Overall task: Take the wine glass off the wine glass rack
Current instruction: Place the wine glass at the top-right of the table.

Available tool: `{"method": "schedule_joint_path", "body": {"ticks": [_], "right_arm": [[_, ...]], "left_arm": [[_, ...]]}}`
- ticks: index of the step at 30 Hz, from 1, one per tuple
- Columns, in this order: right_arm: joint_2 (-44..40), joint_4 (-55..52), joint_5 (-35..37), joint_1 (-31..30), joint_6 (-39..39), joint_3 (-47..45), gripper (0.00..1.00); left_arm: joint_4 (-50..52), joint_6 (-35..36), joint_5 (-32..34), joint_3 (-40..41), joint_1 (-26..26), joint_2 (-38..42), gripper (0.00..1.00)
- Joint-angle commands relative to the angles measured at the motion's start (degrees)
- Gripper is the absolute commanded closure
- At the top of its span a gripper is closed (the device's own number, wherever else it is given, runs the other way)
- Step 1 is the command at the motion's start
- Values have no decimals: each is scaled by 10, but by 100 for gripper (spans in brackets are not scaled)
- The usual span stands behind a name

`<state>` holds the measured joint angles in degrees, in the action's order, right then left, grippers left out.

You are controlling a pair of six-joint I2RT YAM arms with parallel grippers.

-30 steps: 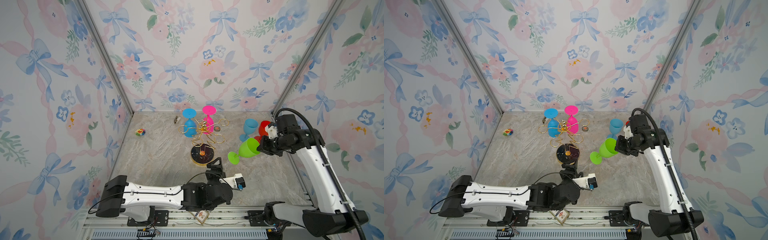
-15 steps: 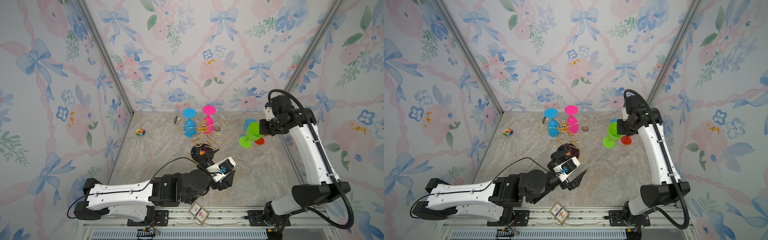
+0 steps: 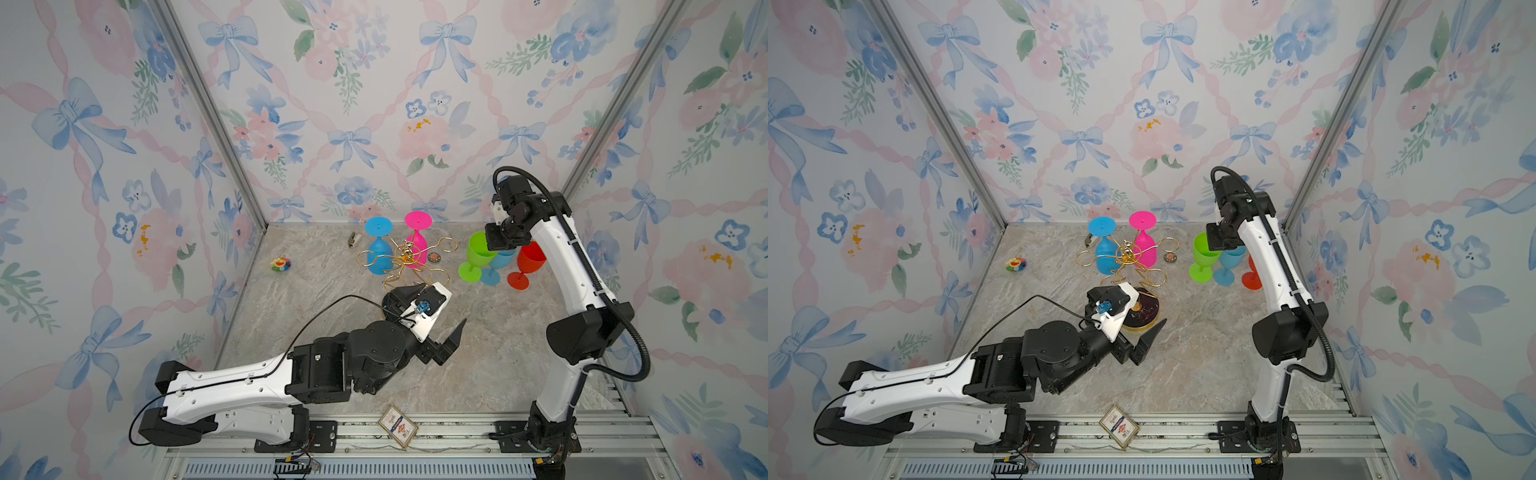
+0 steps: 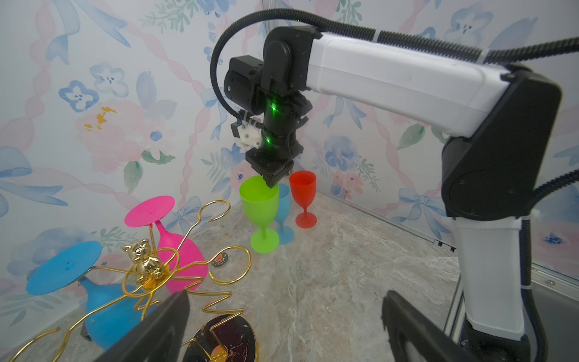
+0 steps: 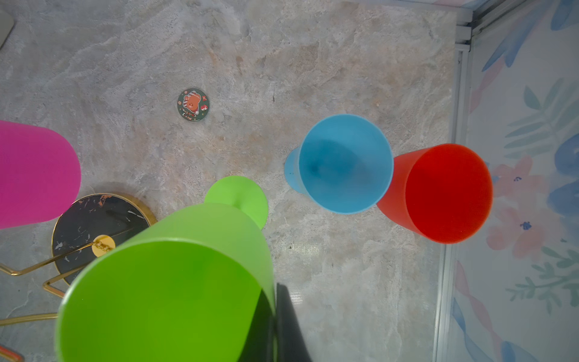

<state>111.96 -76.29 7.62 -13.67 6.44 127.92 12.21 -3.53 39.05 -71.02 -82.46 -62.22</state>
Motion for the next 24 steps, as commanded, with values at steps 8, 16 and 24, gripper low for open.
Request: {"method": "schedule_joint_path", "body": {"ticks": [8,16,24], "right_arm": [[113,-15,-2,-4,-3,85,100],[142,0,-12,1,0,80,100],[135,52,-23,1,3,34,100]], "left_arm": [[6,-57,-43,31,18,68,2],[5,-53,-62,33,31,61,2],[6,-52,-79,32,37,52,2]]}}
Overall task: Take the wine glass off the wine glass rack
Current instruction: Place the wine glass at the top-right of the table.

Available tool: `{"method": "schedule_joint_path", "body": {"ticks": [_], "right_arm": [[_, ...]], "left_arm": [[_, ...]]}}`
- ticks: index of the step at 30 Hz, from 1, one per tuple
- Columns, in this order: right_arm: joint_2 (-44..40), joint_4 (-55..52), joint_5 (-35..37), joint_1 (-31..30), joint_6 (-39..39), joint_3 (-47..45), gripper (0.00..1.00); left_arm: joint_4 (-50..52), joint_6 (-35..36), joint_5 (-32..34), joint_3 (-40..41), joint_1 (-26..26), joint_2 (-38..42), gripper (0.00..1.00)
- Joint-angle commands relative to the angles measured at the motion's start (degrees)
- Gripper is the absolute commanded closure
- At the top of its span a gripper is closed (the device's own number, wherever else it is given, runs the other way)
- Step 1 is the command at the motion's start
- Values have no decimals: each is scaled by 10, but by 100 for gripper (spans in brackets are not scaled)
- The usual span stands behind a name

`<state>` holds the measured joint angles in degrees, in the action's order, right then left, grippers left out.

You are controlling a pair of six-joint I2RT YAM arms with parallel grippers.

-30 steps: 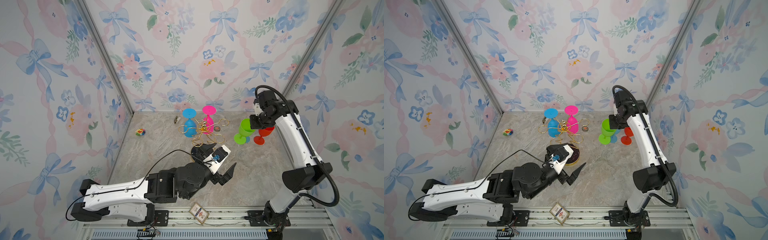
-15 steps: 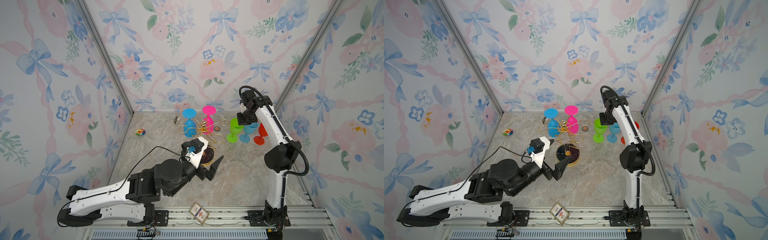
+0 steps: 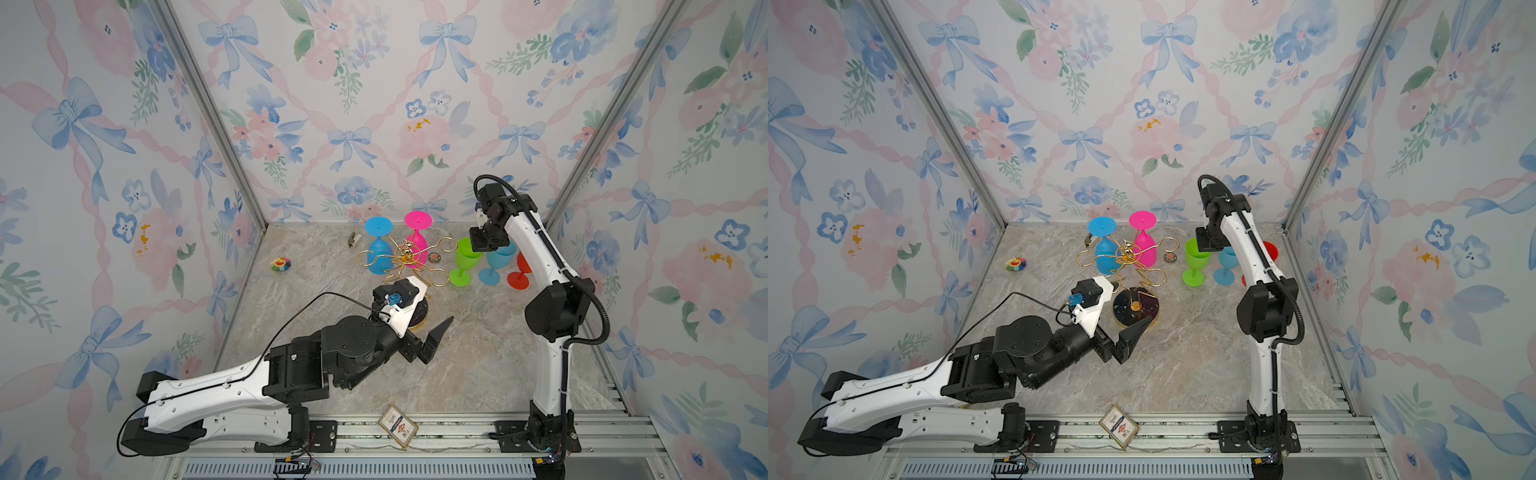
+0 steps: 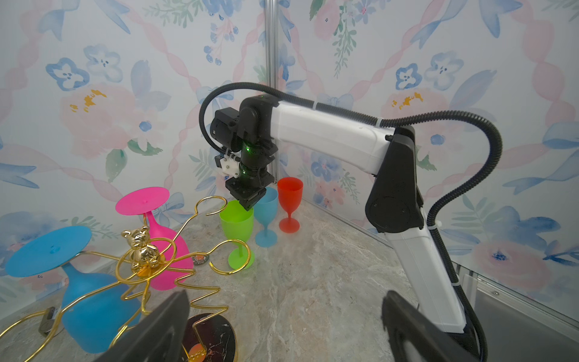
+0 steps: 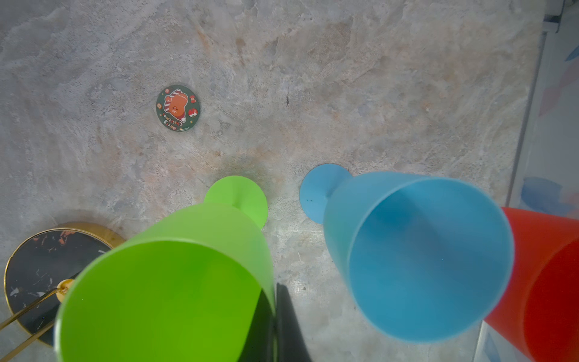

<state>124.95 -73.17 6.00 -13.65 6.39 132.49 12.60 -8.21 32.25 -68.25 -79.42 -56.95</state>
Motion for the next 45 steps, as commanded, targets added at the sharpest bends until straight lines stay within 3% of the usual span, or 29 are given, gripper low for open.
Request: {"method": "schedule_joint_path", "body": {"ticks": [1,34,45], "right_arm": [[6,24,-6,0,3,-13,100],[23,34,20,9,1,-26,100],[14,40,25,9,-1,-44,82]], "left_arm": [[2,-5,-11,5,7,-1,2],[7,-21,-23,17,23,5,2],[11,-24,-30,15,29,2,2]]}}
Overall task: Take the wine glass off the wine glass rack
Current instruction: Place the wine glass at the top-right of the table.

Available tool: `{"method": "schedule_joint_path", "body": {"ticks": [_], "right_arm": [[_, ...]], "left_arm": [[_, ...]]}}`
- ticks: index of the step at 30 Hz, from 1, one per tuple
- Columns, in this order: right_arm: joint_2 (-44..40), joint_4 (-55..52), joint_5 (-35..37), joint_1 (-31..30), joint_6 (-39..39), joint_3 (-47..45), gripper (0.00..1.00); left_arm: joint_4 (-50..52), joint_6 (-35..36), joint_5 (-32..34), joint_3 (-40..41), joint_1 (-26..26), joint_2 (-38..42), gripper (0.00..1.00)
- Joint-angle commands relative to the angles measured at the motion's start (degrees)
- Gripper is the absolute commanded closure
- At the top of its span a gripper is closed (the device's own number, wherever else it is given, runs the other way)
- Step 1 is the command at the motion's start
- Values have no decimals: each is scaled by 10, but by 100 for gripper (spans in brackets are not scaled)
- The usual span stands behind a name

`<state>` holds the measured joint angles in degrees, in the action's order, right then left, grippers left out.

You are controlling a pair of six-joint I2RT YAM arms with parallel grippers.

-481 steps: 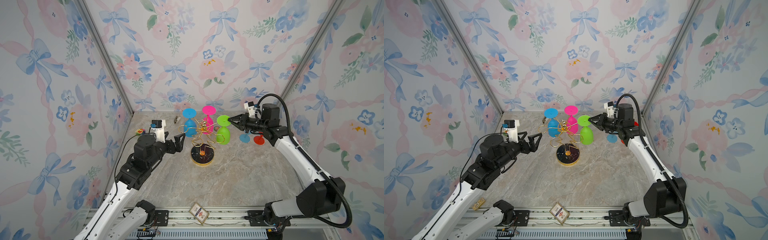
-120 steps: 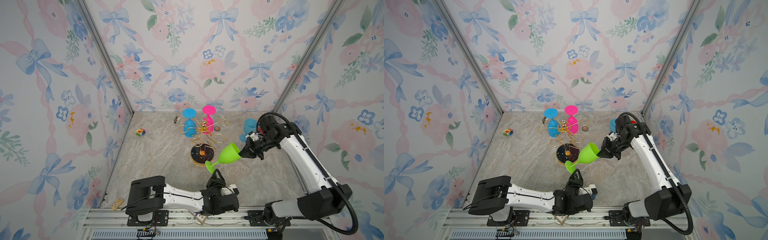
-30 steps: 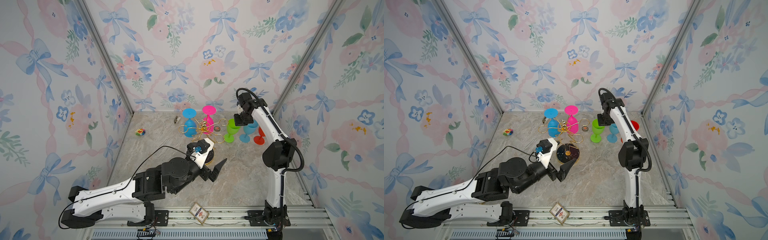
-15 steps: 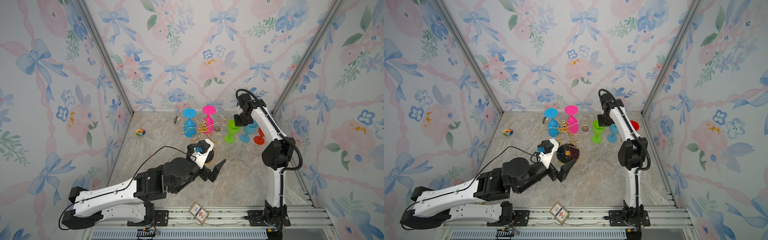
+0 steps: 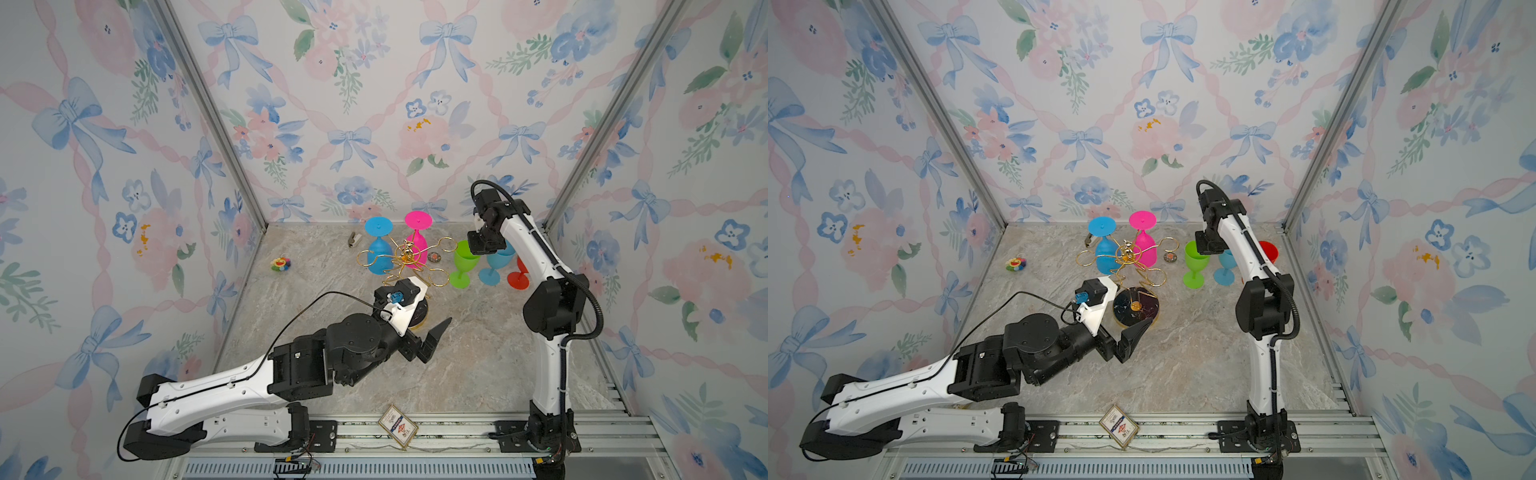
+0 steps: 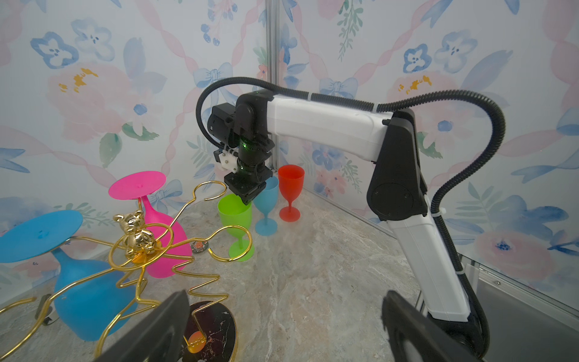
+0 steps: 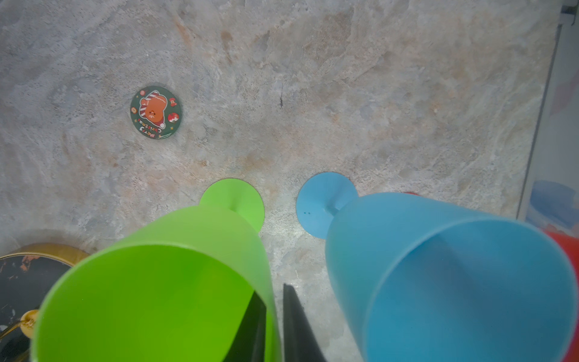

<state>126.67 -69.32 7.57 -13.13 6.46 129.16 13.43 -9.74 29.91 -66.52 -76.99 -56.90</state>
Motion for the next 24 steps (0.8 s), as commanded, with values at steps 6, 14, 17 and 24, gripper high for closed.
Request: {"method": "schedule_joint_path", "body": {"ticks": [6,14,17,24], "right_arm": [[-20,10,10,4,-3,-22,71],[-68,21,16,3,-3,-30,53],[-90,23,21,3,-2,-34,49],[-163,51,32,-2,-2,-79,40]], "left_arm": [[5,-8,-5,2,10,0,2],[6,-12,-9,-1,27,-8,2],[6,-18,-13,-1,51,-16,2],[5,-56,-89,-15,131,-23,3]]}}
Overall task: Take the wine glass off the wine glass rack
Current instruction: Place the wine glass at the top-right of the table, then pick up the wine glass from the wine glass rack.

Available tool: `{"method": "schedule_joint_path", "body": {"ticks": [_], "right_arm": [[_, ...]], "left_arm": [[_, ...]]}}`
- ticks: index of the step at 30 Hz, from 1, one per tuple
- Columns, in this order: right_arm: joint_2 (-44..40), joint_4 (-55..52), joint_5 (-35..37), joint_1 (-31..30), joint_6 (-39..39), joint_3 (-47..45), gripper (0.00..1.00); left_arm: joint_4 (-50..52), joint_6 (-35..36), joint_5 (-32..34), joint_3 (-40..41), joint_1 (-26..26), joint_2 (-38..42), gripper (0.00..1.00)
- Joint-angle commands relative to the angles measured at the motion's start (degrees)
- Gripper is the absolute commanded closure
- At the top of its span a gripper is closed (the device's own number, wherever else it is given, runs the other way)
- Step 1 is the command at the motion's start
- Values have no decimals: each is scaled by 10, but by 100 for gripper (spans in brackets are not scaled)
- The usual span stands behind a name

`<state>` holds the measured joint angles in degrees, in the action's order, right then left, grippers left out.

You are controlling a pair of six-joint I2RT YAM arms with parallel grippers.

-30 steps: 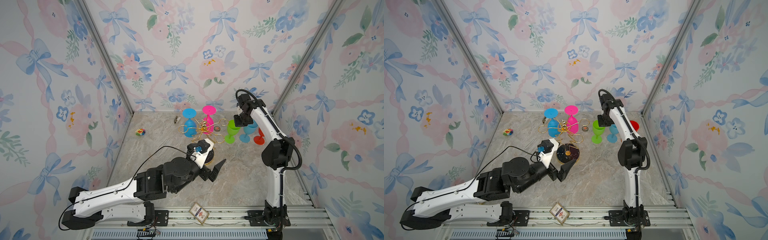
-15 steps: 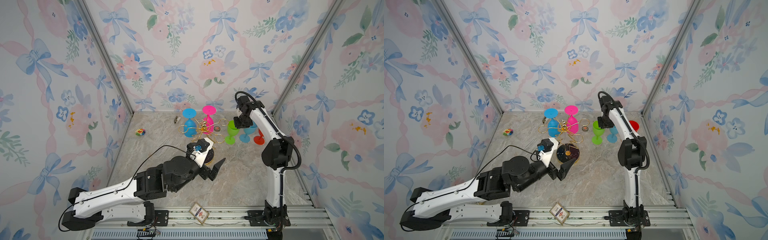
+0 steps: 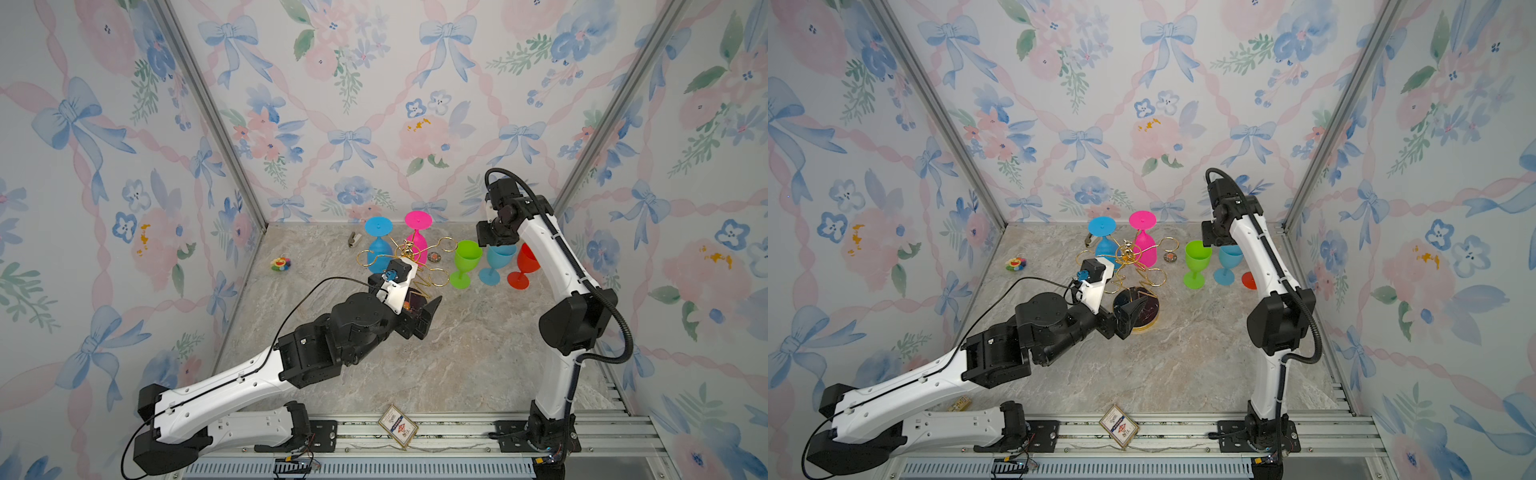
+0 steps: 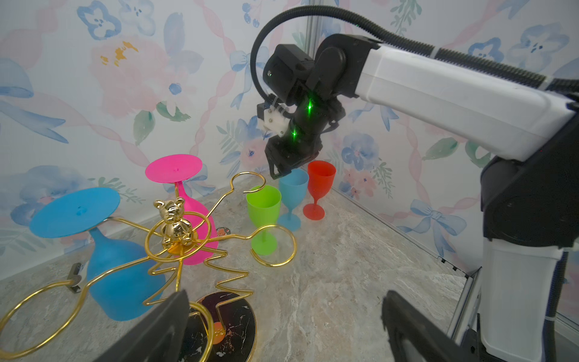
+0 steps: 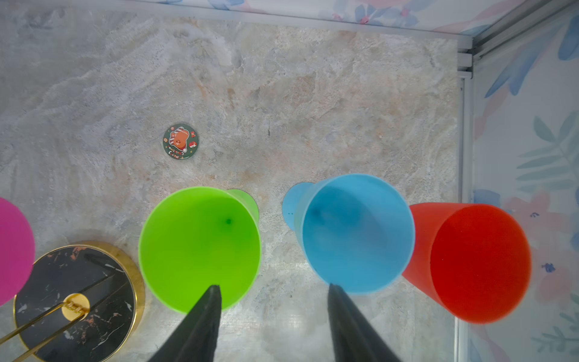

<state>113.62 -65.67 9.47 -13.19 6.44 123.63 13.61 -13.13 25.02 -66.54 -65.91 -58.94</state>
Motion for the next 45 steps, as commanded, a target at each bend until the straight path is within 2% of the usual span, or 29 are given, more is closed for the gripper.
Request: {"method": "schedule_joint_path", "body": {"ticks": [1,4,9,13,17,24,32,37,39,45], "right_arm": [[-45,23,13,-3,-3,-35,39],[-91,55,14,-14,-9,-85,35],[-193,140,5,-32,-10,-201,21],[-282,205,-30,-33,0,-292,19],[-337,235,-68,-33,2,-346,19],[-391,258,-123,-33,0,-398,18],[-428,283,-154,-32,6,-446,18],[-440,284,-158,-32,8,-464,18],[-445,285,-159,-32,9,-470,17],[-462,288,-157,-31,14,-487,17]], "left_arm": [[3,-24,-48,-17,26,-4,3],[3,-26,-74,-26,45,-14,2],[3,-28,-153,-53,103,-34,2],[1,-33,-228,-85,170,-60,3],[1,-42,-297,-122,231,-94,6],[1,-89,-376,-166,334,-140,14],[1,-155,-448,-171,461,-170,21],[1,-176,-499,-161,517,-192,24],[1,-188,-524,-153,537,-202,28],[1,-188,-533,-119,553,-210,32]]}}
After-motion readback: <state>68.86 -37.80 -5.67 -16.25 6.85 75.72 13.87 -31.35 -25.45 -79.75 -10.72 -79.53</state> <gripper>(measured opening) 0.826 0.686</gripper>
